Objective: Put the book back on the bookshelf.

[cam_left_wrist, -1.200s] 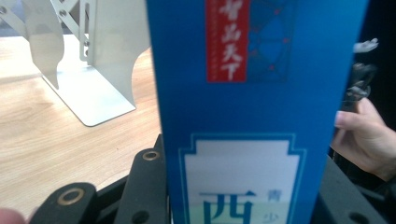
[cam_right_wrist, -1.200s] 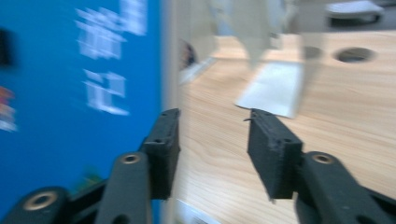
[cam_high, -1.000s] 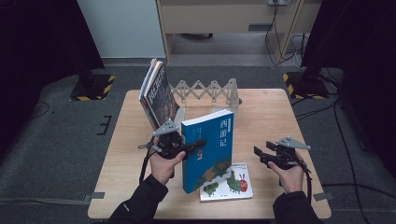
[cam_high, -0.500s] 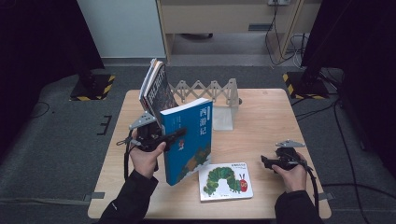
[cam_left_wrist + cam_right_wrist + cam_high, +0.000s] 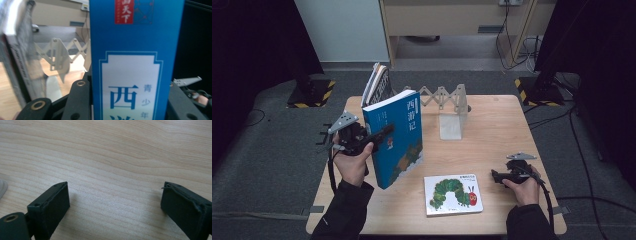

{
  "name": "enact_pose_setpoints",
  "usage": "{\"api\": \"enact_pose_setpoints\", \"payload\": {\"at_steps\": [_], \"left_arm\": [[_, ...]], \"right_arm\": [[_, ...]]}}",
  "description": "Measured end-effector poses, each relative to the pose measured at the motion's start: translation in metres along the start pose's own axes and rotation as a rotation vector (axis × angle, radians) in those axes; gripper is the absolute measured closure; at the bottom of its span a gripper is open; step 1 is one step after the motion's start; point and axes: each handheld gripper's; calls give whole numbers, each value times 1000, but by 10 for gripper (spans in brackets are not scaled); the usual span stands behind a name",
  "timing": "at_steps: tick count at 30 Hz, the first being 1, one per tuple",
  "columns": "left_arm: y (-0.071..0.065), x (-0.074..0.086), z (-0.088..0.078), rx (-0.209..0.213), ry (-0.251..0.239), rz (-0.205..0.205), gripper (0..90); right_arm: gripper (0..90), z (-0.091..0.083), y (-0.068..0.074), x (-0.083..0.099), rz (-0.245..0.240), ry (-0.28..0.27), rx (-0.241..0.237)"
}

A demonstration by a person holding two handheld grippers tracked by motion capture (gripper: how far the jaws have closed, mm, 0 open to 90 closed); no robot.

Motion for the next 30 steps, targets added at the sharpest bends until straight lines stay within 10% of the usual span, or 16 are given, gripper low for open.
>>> {"api": "enact_pose_setpoints", "payload": {"at_steps": [18, 30], "left_arm": [[8, -35, 0, -104, -29, 12, 615], [3, -49, 30, -128, -50, 8, 615]], "right_arm": [[16, 5, 0, 4, 8, -51, 9], [15, 5, 0, 4, 10, -53, 14]]}}
Point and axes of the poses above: each handheld gripper's, and its own axes: z roughly forward along the jaws, x roughly out of its underside, y roughly to its left, and after that the axes turned 1 degree about z, right-handed
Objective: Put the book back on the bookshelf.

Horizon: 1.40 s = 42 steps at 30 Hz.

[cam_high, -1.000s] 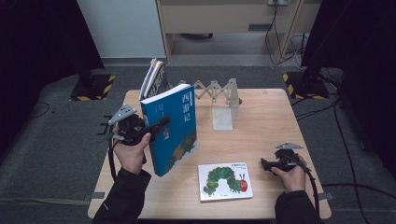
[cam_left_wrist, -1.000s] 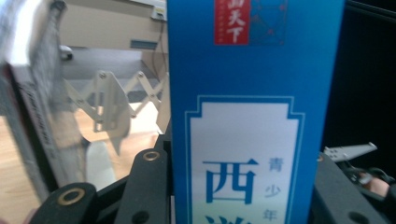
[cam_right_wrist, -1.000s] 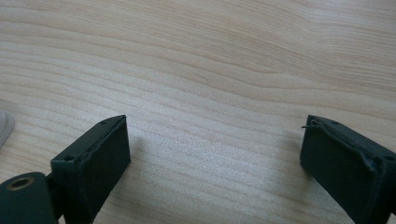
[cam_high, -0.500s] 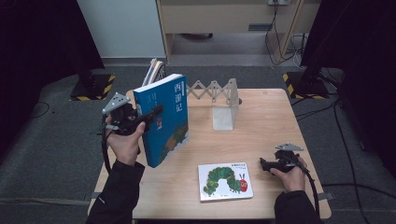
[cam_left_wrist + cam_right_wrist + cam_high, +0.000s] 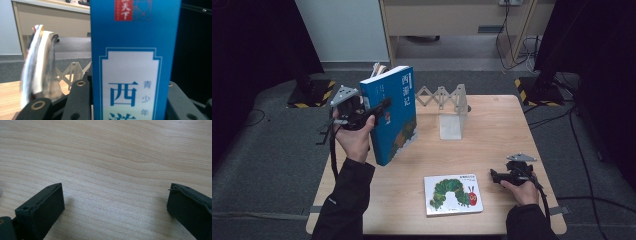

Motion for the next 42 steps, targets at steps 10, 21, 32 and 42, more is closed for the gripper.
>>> {"api": "enact_pose_setpoints", "payload": {"at_steps": [10, 21, 32, 42], "left_arm": [[-8, -7, 35, -20, -1, 2, 615], [-14, -7, 69, -32, 11, 3, 615], [-13, -1, 99, -50, 37, 2, 615], [-5, 4, 122, -65, 27, -17, 614]], "right_arm": [[15, 0, 0, 0, 0, 1, -1], [15, 0, 0, 0, -2, 1, -1], [15, 0, 0, 0, -5, 1, 0], [15, 0, 0, 0, -2, 0, 0]]}}
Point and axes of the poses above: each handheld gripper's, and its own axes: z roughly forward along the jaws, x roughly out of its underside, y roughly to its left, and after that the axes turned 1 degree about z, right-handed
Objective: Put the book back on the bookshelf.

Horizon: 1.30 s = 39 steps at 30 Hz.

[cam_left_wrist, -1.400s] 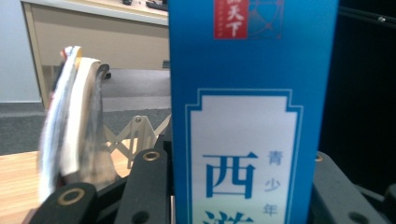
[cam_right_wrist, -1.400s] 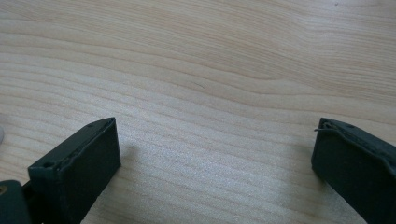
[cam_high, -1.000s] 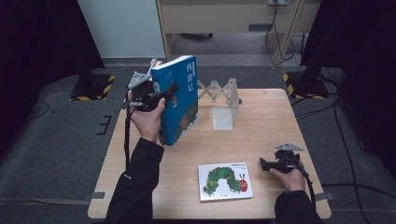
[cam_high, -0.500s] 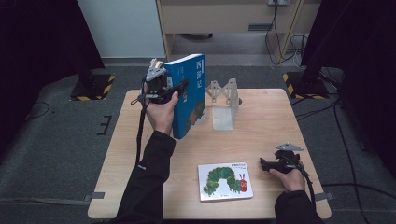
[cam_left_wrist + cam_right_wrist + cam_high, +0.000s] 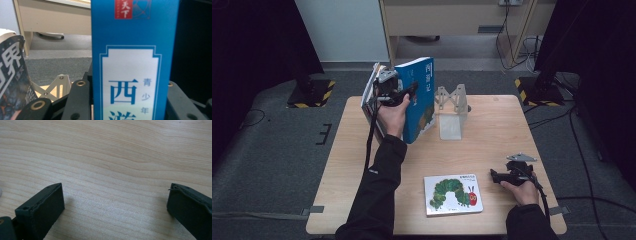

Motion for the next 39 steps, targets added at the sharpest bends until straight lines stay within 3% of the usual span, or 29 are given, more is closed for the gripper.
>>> {"api": "enact_pose_setpoints", "payload": {"at_steps": [7, 14, 19, 24, 28, 33, 39], "left_arm": [[-1, 8, 15, -27, -4, 17, 614], [0, 17, 28, -34, -9, 7, 614], [-4, 26, 38, -35, 13, 21, 613], [-2, 39, 47, -26, 33, 7, 613], [-2, 47, 51, -26, 53, 29, 613], [2, 49, 49, -23, 38, 9, 612], [-2, 57, 43, -32, 25, 37, 608]], "right_arm": [[15, 0, 0, 0, -3, 1, -1], [15, 0, 0, 0, 0, 0, 0], [14, 0, 0, 0, 1, 0, 0], [14, 0, 0, 0, -2, 1, -1], [14, 0, 0, 0, 0, 0, 0], [14, 0, 0, 0, 0, 0, 0], [15, 0, 0, 0, 1, 0, 0]]}}
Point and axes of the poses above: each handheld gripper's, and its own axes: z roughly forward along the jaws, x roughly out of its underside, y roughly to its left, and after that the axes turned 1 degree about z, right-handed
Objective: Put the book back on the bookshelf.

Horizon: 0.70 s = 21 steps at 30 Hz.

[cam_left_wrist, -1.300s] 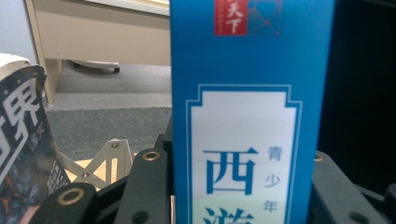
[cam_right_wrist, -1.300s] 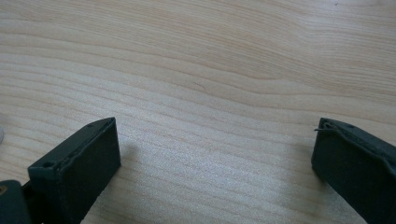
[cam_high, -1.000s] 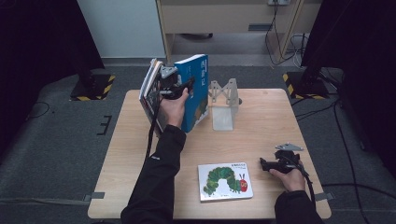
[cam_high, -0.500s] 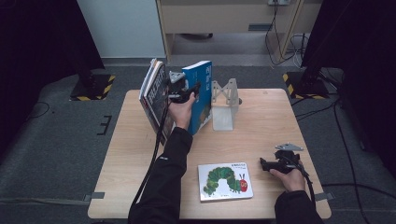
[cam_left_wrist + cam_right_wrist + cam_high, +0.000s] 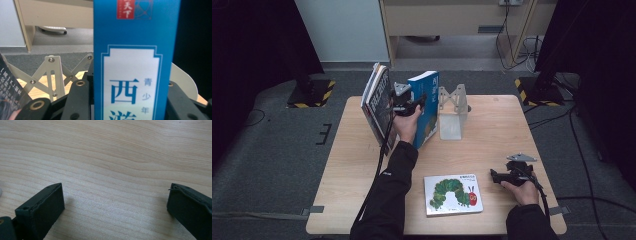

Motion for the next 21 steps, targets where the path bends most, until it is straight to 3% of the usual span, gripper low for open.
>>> {"api": "enact_pose_setpoints", "payload": {"at_steps": [6, 11, 14, 21], "left_arm": [[-7, 5, -11, -6, 26, 53, 602], [-9, 11, -23, -16, 41, 54, 600], [-8, 14, -30, -28, 54, 81, 601], [-3, 26, -47, -29, 72, 62, 599]], "right_arm": [[14, 0, 0, 0, 0, -2, 2], [14, 0, 0, 0, 1, -1, 3], [14, 0, 0, 0, 1, -1, 3], [14, 0, 0, 0, -1, 0, 2]]}}
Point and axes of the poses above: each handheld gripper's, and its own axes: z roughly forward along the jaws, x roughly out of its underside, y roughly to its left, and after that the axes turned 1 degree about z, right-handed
